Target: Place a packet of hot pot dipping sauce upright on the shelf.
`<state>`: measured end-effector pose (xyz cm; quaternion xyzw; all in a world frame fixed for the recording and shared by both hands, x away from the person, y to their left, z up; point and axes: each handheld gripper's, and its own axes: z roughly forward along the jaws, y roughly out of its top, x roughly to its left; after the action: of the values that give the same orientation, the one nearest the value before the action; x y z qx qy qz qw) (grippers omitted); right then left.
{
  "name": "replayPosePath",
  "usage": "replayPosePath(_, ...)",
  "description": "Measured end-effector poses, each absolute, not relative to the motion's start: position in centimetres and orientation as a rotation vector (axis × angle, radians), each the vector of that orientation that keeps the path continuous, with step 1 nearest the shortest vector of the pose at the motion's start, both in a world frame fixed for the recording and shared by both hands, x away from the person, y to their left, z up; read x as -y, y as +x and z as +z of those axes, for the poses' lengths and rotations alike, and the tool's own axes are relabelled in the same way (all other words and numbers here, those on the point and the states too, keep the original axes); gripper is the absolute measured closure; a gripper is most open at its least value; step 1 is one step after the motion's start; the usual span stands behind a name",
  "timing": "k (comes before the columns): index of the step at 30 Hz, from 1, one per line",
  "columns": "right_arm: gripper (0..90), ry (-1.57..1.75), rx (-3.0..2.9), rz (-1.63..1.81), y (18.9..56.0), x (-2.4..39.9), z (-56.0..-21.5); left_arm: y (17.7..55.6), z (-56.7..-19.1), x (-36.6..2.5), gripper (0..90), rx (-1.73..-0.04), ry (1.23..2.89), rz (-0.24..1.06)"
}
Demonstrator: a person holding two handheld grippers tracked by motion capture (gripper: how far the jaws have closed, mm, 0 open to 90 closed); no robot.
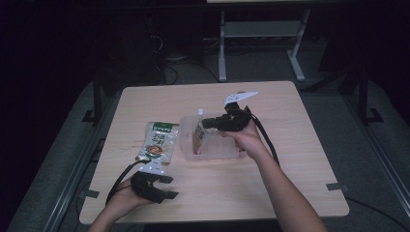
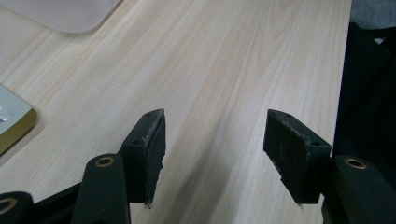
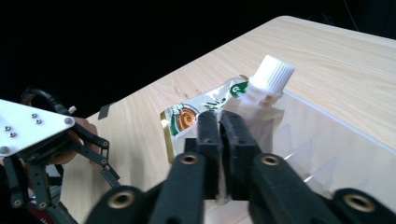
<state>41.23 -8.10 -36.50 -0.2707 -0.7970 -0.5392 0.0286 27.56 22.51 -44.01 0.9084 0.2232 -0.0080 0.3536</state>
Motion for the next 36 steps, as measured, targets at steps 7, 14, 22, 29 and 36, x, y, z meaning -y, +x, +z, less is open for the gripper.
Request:
replayPosePath(7,63.6,-0.844,2.514,-1.658,40.5,8.4,-35.8,27.6,-44.0,-22.5,38.7,-0.581,2.347,-0.021)
replayPosePath(14,49.2,-0.869,2.608,-1.616,38.9,9.3,-34.9,27.6,-44.1,-22.4,38.7,-0.59,2.339,-0.025)
replayPosePath(22,41.1,-0.833,2.657,-1.615,36.8,10.6,-34.7,27.6,-44.1,-22.5,38.6,-0.596,2.341,-0.021)
replayPosePath(29,37.3,-0.803,2.697,-1.601,34.7,11.8,-35.5,27.6,-44.1,-22.6,38.3,-0.61,2.335,-0.02)
replayPosePath(36,34.9,-0.817,2.716,-1.638,31.8,13.5,-37.6,27.6,-44.2,-22.6,38.1,-0.624,2.332,-0.014)
